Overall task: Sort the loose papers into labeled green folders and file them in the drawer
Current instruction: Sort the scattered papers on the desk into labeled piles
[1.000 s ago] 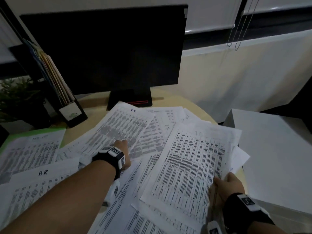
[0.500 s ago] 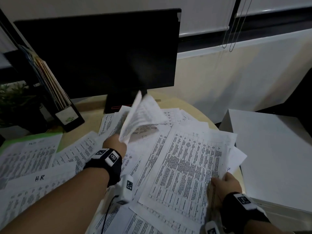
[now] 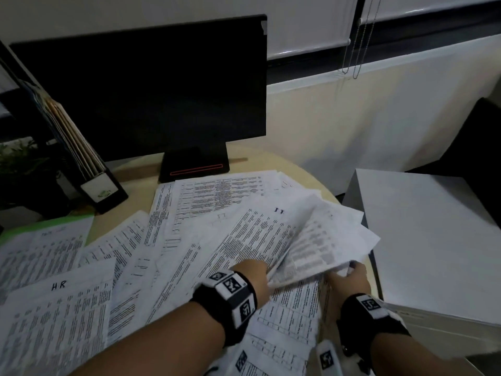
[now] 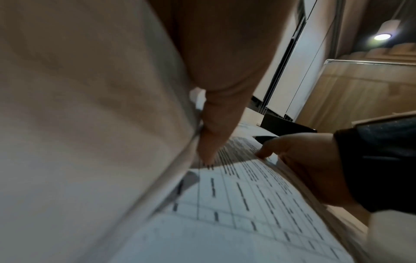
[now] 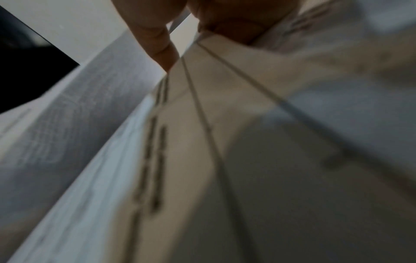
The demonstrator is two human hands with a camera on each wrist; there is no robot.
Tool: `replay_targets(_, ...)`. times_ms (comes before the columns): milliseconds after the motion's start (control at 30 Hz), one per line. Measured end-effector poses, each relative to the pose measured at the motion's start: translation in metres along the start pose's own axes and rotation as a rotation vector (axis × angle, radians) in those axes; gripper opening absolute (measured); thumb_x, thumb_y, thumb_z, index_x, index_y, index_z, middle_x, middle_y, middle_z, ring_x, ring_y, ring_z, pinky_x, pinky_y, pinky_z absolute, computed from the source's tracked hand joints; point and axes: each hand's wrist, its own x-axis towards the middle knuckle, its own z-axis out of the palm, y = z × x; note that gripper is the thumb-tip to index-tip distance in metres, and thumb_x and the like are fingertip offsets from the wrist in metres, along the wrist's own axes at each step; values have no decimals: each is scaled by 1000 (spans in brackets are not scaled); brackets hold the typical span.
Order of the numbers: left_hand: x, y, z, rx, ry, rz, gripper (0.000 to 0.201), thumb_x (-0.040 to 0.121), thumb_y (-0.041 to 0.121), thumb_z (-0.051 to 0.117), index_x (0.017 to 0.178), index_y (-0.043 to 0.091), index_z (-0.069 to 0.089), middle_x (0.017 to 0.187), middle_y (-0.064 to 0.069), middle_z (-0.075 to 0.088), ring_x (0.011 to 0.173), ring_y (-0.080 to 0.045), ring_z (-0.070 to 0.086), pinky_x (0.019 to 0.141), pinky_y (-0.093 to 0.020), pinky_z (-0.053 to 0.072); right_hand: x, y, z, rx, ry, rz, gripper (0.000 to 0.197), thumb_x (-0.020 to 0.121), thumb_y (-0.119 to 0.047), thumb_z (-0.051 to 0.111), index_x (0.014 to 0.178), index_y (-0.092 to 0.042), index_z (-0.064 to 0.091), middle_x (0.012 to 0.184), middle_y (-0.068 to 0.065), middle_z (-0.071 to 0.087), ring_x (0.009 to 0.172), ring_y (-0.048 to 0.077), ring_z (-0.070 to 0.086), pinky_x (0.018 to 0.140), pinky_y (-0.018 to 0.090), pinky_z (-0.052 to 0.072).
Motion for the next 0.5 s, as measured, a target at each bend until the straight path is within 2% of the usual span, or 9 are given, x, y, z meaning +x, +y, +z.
replay_targets(67, -4, 2, 6, -37, -18, 1, 20, 86, 30, 66, 98, 15, 59, 92, 0, 65, 80, -15, 64, 74, -31, 56, 2, 1, -1, 46, -10, 19, 64, 81, -28, 69, 134, -7, 39, 124, 18, 58, 107, 38, 58, 80, 31, 39)
replay_targets(133, -8, 3, 9, -96, -40, 8, 27, 84, 36, 69, 99, 17, 57, 91, 4, 63, 75, -7, 60, 67, -24, 52, 7, 3, 0, 59, -22, 34, 64, 83, -29, 67, 136, -10, 36, 122, 18, 59, 107, 37, 58, 80, 31, 38)
replay_targets(200, -7, 2, 9, -103, -44, 23, 33, 88, 38, 63, 109, 13, 57, 106, -2, 64, 91, -16, 62, 79, -30, 52, 12, 5, 1, 72, -33, 38, 56, 86, -28, 63, 133, -9, 40, 117, 16, 61, 100, 34, 59, 78, 30, 38)
replay_targets(267, -4, 2, 7, -103, -7, 12, 36, 94, 31, 54, 122, 8, 55, 123, -8, 59, 110, -25, 59, 92, -34, 49, 10, 3, 0, 113, -55, 61, 41, 90, -22, 57, 127, -6, 45, 114, 16, 60, 90, 28, 54, 71, 28, 37)
replay_targets(333, 0, 1, 9, -115, 53, 22, 34, 96, 28, 48, 122, 7, 57, 123, -8, 59, 110, -26, 58, 94, -35, 49, 12, 3, -1, 246, -83, 109, 41, 93, -21, 51, 130, -3, 47, 111, 16, 60, 82, 24, 50, 63, 27, 39)
replay_targets(367, 0, 3, 11, -128, 64, 43, 34, 95, 30, 48, 119, 9, 60, 120, -6, 60, 106, -26, 60, 93, -36, 50, 11, 3, 0, 356, -122, 159, 46, 92, -30, 51, 131, -6, 48, 109, 14, 60, 82, 25, 52, 66, 27, 42)
replay_targets(433, -1, 6, 16, -117, 33, 105, 40, 92, 44, 49, 120, 17, 60, 122, -4, 55, 108, -25, 57, 96, -39, 49, 7, 2, 3, 513, -132, 231, 62, 82, -60, 54, 128, -19, 51, 119, 9, 58, 98, 31, 57, 86, 39, 48)
replay_targets(467, -2, 8, 19, -89, 1, 142, 47, 90, 51, 50, 124, 20, 57, 127, -3, 51, 113, -24, 53, 99, -40, 46, 6, 1, 5, 502, -131, 201, 73, 71, -72, 58, 124, -22, 50, 125, 5, 56, 107, 33, 56, 94, 46, 45)
replay_targets(500, -4, 10, 20, -70, -24, 180, 52, 88, 56, 51, 127, 22, 56, 128, -2, 50, 115, -22, 51, 100, -41, 44, 6, 0, 6, 440, -117, 143, 88, 61, -75, 65, 127, -19, 49, 128, 5, 54, 111, 33, 54, 98, 48, 43)
